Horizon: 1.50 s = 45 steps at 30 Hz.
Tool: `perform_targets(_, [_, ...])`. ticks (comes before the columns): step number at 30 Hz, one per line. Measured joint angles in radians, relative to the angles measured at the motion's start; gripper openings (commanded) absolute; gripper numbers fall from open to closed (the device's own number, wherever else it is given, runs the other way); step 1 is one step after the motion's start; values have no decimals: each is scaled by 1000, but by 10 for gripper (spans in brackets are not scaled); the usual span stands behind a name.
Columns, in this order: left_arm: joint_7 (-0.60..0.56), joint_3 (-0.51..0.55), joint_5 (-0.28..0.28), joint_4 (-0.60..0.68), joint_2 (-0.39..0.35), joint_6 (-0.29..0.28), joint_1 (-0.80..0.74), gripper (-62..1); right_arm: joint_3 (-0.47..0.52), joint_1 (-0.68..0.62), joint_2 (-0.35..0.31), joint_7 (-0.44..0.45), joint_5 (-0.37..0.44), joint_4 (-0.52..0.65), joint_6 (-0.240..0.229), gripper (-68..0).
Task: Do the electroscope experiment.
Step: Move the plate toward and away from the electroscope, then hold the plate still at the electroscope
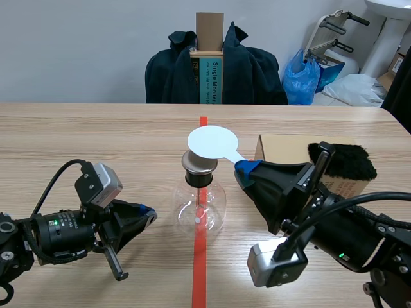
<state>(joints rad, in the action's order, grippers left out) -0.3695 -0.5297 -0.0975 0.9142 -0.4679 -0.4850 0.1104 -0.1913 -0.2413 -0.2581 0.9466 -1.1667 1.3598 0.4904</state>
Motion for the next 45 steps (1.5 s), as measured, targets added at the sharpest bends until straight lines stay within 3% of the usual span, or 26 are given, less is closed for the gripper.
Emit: perform_targets(45, [0,0,0,0,0,3,0,-592,0,0,0,21,0,0,1,-669])
